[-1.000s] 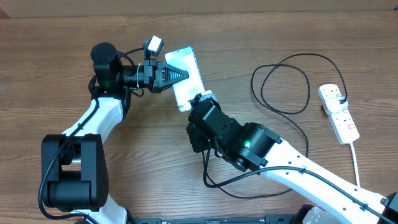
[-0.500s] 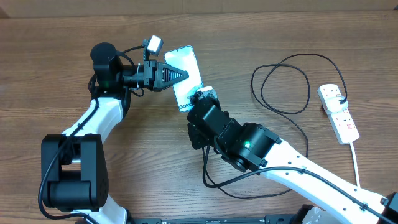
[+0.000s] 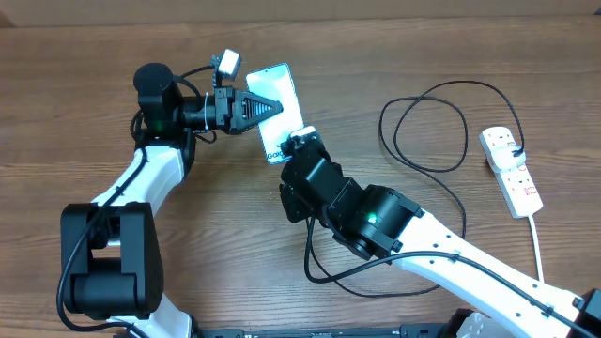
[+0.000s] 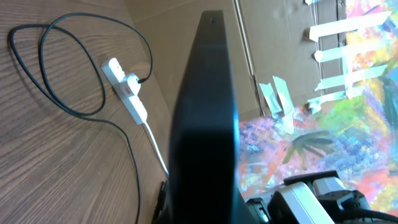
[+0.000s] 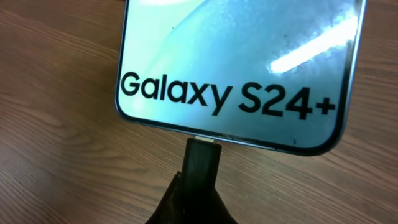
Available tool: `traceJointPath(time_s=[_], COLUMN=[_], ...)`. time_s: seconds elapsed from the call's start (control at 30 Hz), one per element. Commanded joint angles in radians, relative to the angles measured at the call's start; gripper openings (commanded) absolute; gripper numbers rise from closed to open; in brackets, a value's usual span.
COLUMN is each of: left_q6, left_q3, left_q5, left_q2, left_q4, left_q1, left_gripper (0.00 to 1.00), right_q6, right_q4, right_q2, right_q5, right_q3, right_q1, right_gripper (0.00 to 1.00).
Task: Plug charger to phone and switch on socket
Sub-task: 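Move the right gripper under the phone's bottom edge near the plug, then lower the phone toward the table with the left gripper, right supporting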
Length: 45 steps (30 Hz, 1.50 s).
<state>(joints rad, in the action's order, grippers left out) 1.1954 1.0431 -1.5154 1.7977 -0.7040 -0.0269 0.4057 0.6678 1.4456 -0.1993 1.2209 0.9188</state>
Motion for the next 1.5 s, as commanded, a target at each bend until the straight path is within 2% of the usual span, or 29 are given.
traceJointPath(time_s=[0.0,0.93,1.17,1.27,1.47], left_q6=[-0.04,-0.048,-0.052,-0.072,-0.074], left_q3=[0.003,-0.003,-0.003,-0.003,-0.003], left_q5=[-0.065,-0.065,-0.065,-0.063,-0.023], left_q2=[0.001,0.001,0.001,0.001,0.001], left_q4=[-0.004,-0.004,-0.004,-0.004,-0.004], left_q1=[-0.061,-0.061,-0.06,-0.06,-0.06], left_gripper=[0.04,0.04,0.04,0.04,0.04], right_q6=[-0.059,-0.066,-0.035,-0.036,-0.035], right_q4=[-0.09,-0.112,-0.023,-0.007,0.011], right_q2=[-0.009,-0.009,-0.01,-0.014,-0.045], right_q5=[-0.047,-0.047,-0.034,-0.004,0.018], right_q3=[0.032,0.063,0.063,0.064,0.064], right_q1=[0.0,0.0,0.0,0.0,0.0], right_gripper=[0.04,0.04,0.04,0.11,0.35])
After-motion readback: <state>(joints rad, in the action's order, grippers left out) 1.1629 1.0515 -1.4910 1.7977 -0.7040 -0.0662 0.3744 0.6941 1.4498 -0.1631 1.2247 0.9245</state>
